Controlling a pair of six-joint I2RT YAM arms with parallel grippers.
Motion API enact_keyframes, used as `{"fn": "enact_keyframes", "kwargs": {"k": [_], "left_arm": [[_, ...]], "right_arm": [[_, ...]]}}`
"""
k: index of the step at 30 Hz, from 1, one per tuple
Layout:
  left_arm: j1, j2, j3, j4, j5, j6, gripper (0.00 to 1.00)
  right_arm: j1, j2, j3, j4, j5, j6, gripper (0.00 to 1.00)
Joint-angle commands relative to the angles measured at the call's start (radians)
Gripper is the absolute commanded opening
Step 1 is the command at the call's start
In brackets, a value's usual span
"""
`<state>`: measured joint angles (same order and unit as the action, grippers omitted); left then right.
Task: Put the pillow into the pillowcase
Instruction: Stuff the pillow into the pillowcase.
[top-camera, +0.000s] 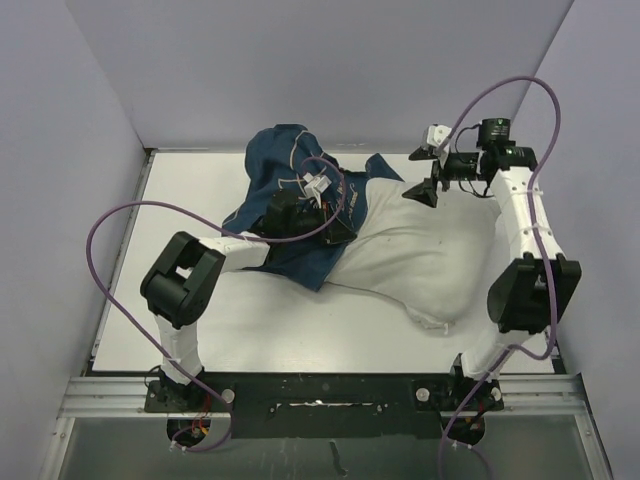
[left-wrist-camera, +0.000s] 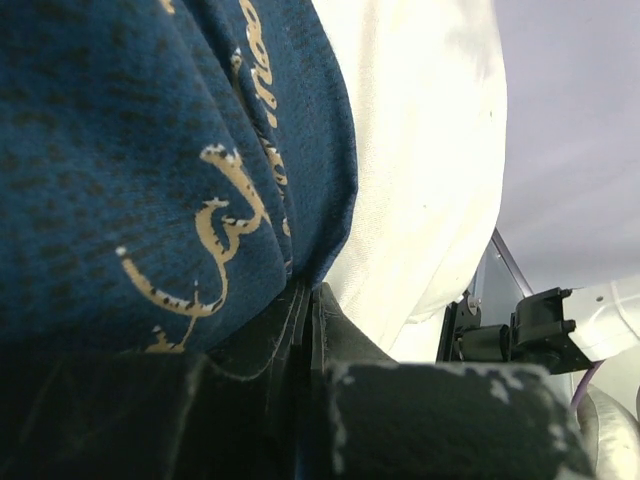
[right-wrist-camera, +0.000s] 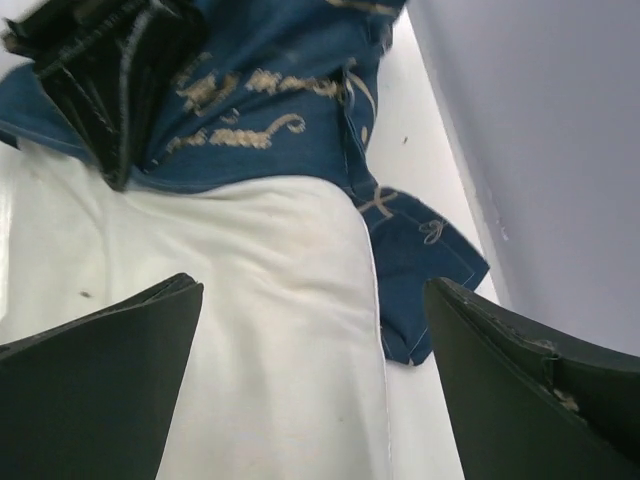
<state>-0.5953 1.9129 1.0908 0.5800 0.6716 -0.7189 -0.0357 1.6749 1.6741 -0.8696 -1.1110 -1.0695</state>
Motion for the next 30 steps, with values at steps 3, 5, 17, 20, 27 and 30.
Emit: {"fn": "enact_keyframes", "kwargs": {"k": [3, 5, 17, 20, 27, 30], "left_arm": [[-0.024, -0.006, -0.035, -0.020, 0.053, 0.031, 0.00], [-0.024, -0.023, -0.037, -0.012, 0.050, 0.036, 0.00], [-0.003, 0.002, 0.516, -0.145, 0.009, 0.012, 0.00], [-0.014, 0.068, 0.674, -0.123, 0.024, -0.039, 0.00], [-0.040, 0.124, 0.793, -0.108, 0.028, -0.044, 0.00], [-0.031, 0.069, 0.602, -0.080, -0.018, -0.005, 0.00]], "right_arm": [[0.010, 0.251, 0.105, -0.233, 0.146, -0.048, 0.98], [0.022, 0.270, 0.080, -0.206, 0.175, -0.016, 1.00], [0.240, -0.061, -0.171, 0.510, 0.279, 0.534, 0.00], [0.243, -0.070, -0.062, 0.610, 0.346, 0.623, 0.00], [0.226, -0.120, 0.002, 0.799, 0.464, 0.510, 0.00], [0.248, -0.203, -0.205, 0.839, 0.428, 0.398, 0.00]]}}
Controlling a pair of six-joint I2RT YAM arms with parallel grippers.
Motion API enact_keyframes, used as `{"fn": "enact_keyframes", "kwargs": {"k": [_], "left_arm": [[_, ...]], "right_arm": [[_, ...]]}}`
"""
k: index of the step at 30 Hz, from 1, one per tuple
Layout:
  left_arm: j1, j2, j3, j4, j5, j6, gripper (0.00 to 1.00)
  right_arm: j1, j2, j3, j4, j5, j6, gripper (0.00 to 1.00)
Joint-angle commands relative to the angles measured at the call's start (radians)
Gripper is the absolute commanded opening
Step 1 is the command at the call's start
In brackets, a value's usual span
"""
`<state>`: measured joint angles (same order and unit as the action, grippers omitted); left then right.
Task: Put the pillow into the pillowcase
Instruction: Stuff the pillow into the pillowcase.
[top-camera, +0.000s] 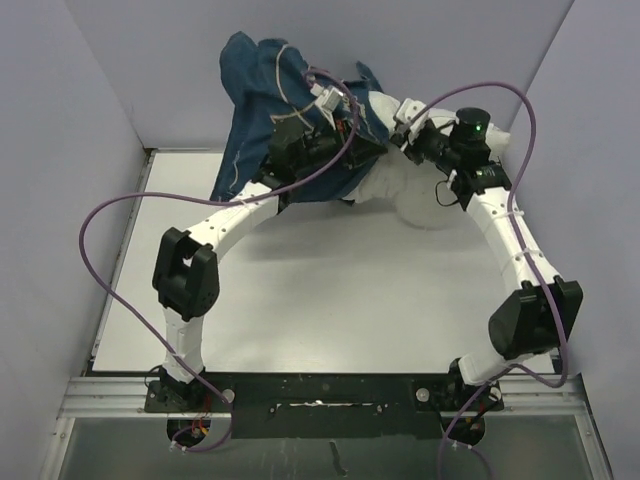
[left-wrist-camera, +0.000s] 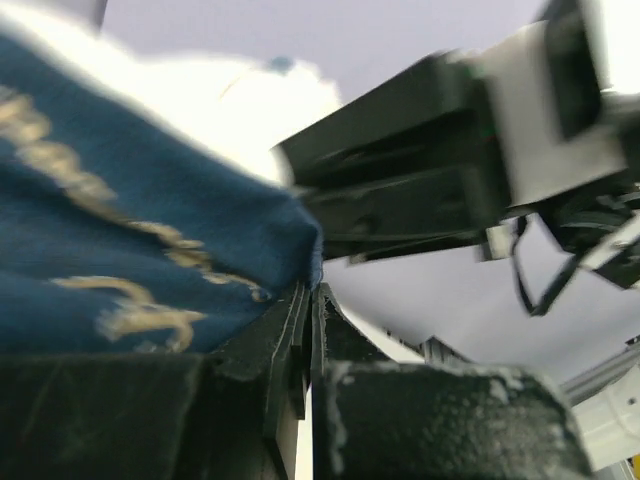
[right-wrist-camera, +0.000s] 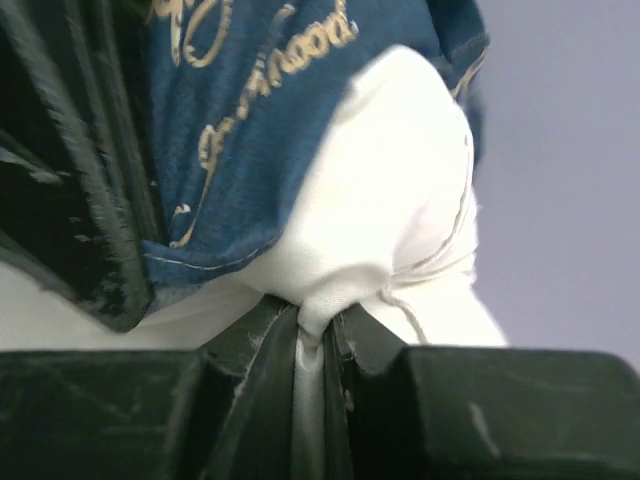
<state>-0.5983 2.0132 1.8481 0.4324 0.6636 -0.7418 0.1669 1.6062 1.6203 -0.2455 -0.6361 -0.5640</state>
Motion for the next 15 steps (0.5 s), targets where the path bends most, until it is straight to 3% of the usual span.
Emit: {"fn": "enact_keyframes", "kwargs": {"k": [1, 7, 15], "left_arm": [[-0.025, -0.055, -0.235, 0.076, -0.037, 0.031, 0.00], [-0.009, -0.130, -0.626, 0.167, -0.197, 0.086, 0.00], [-0.016, -0.170, -0.871, 0.373, -0.208, 0.082, 0.00]], "right_arm": [[0.058, -0.162, -0.233, 0.224, -0.056, -0.139, 0.00], [0.118, -0.190, -0.582, 0.312, -0.084, -0.097, 0.00], [0.172, -0.084, -0.661, 0.420, -0.134, 0.085, 0.00]]}}
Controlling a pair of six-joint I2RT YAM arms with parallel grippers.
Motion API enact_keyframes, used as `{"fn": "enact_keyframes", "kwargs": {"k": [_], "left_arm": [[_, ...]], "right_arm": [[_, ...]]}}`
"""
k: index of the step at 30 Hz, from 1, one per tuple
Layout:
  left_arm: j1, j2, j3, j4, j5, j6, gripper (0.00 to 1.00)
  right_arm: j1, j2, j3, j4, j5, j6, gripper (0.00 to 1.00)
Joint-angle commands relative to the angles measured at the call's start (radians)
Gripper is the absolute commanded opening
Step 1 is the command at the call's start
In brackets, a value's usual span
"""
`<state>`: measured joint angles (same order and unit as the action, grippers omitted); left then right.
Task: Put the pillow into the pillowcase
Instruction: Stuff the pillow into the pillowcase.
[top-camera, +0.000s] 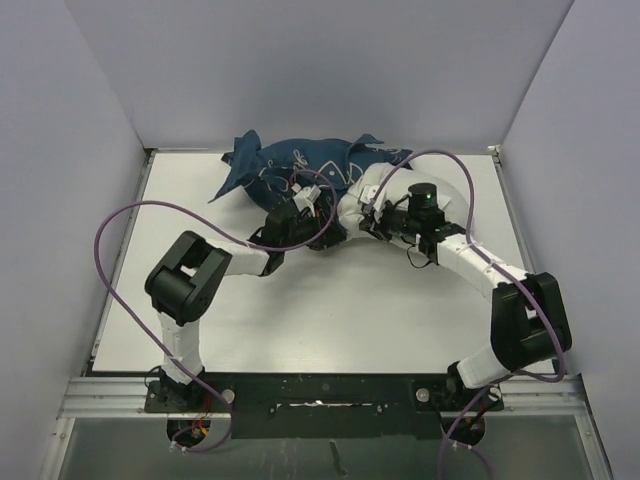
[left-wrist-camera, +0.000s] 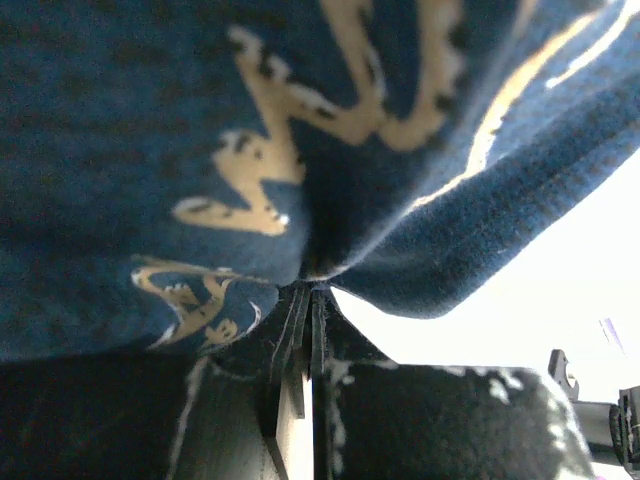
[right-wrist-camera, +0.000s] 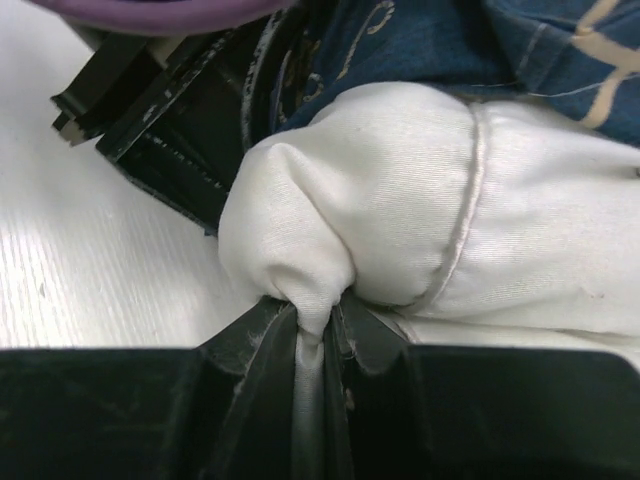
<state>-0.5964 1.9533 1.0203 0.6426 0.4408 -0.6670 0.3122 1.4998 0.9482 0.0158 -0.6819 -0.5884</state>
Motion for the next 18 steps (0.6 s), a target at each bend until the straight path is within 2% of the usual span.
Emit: {"fn": "enact_keyframes", "kwargs": {"k": [1, 5, 9, 11, 12, 15, 18], "left_arm": [[-0.025, -0.126, -0.056, 0.197, 0.030, 0.013, 0.00], [-0.046, -0.198, -0.071, 0.219, 0.076, 0.036, 0.00], [-0.050, -0.299, -0.066, 0.116, 0.058, 0.081, 0.00], [-0.047, -0.346, -0.045, 0.010, 0.034, 0.119, 0.00], [-0.043, -0.360, -0.027, -0.052, 0.026, 0.136, 0.03], [-0.019, -0.377, 0.032, -0.245, 0.017, 0.163, 0.27], [0.026, -0.402, 0.084, -0.396, 0.077, 0.151, 0.36]], "right_arm": [[0.027, 0.040, 0.018, 0.170, -0.084, 0.122, 0.00], [-0.001, 0.113, 0.045, 0.214, -0.069, 0.131, 0.00], [-0.045, 0.115, 0.152, 0.166, -0.119, 0.170, 0.00], [-0.043, 0.099, 0.202, 0.146, -0.144, 0.187, 0.00], [-0.039, 0.094, 0.219, 0.145, -0.153, 0.198, 0.00], [-0.008, 0.093, 0.218, 0.154, -0.145, 0.209, 0.00], [0.011, 0.098, 0.161, 0.190, -0.122, 0.199, 0.00]]}}
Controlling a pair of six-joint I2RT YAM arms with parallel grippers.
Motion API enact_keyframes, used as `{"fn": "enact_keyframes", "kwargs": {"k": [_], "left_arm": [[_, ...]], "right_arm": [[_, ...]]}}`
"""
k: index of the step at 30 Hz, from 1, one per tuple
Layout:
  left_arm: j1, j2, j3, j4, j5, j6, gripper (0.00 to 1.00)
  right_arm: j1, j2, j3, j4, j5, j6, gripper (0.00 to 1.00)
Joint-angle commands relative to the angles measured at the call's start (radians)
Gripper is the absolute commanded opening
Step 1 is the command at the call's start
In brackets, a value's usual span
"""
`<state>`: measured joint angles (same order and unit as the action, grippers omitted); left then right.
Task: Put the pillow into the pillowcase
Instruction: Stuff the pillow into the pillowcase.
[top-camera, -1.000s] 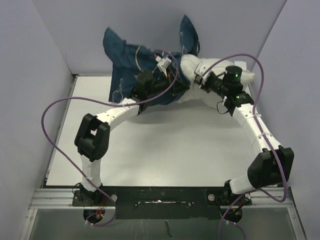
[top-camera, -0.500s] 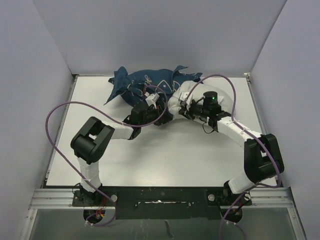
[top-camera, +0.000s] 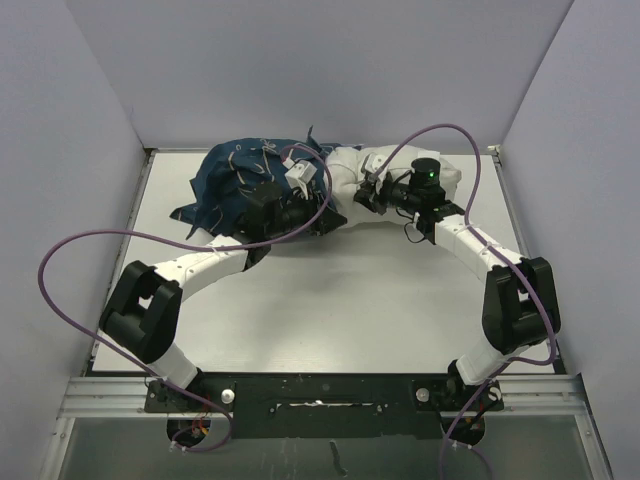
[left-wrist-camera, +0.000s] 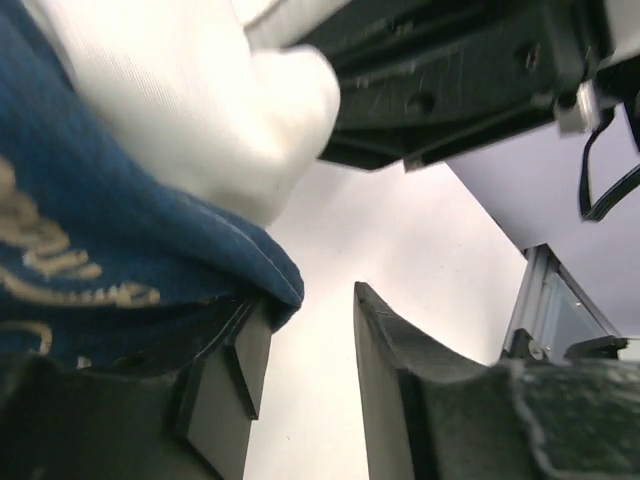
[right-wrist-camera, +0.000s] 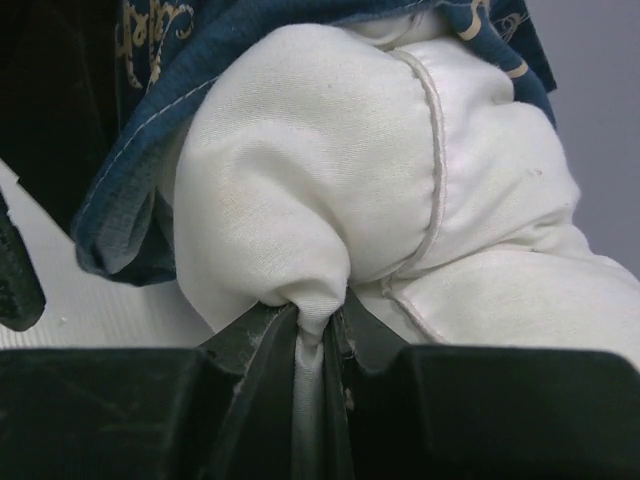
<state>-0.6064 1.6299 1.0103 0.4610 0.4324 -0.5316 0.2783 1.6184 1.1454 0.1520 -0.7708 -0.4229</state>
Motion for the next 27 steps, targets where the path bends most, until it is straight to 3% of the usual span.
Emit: {"fn": "enact_keyframes", "kwargs": {"k": [1, 6, 11, 17, 20, 23, 27], "left_arm": [[0.056, -0.094, 0.112, -0.261, 0.114, 0.009, 0.38], [0.151, -0.186, 0.256, -0.458, 0.258, -0.095, 0.45], [0.165, -0.161, 0.594, -0.795, 0.047, -0.007, 0.52], [0.142, 0.108, 1.109, -1.311, -0.299, 0.155, 0.54], [0.107, 0.310, 1.429, -1.563, -0.401, 0.231, 0.54], [0.062, 0.497, 1.706, -1.716, -0.451, 0.298, 0.54], [0.039, 0.543, 1.729, -1.716, -0.465, 0.315, 0.50]], "right_arm": [[0.048, -0.020, -0.052, 0.057, -0.033, 0.030, 0.00], [0.051, -0.010, -0.077, 0.041, -0.036, 0.002, 0.00], [0.060, 0.003, -0.075, 0.043, -0.042, 0.003, 0.00], [0.075, 0.002, -0.076, 0.044, -0.039, 0.000, 0.00], [0.076, 0.001, -0.075, 0.046, -0.035, -0.002, 0.00], [0.076, 0.000, -0.075, 0.049, -0.033, 0.000, 0.00], [0.076, 0.002, -0.072, 0.055, -0.033, 0.006, 0.00]]}}
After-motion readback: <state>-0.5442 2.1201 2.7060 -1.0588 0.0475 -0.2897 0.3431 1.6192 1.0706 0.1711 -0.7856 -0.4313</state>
